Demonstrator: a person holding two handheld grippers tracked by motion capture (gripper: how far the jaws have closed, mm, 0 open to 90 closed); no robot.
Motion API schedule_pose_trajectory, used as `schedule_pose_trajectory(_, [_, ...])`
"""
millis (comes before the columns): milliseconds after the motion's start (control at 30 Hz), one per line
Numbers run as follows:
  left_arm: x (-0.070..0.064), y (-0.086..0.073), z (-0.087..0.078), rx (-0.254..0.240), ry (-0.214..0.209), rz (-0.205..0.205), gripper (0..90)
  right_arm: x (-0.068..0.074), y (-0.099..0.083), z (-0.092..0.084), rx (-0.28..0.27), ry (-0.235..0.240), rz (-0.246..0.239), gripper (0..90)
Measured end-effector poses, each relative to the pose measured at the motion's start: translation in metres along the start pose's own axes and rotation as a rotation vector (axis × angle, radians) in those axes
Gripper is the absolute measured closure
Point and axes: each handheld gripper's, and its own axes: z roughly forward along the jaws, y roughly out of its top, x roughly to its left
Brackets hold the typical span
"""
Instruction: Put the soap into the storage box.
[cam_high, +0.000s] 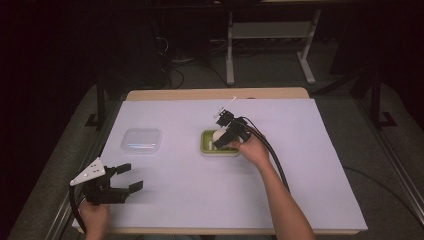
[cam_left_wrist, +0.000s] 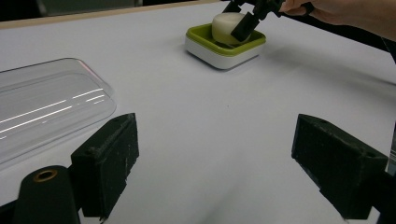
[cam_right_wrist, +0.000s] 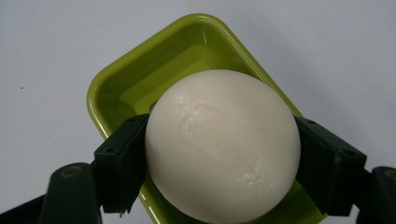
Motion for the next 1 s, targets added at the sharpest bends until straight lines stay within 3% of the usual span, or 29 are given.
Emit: schedule_pose_trajectory(1000, [0.0000, 0.0001, -0.0002, 0.001, 0.001, 0.006, 14.5, 0.0022, 0.0006, 0.0064, 0.018, -0.004, 0.014, 23.0])
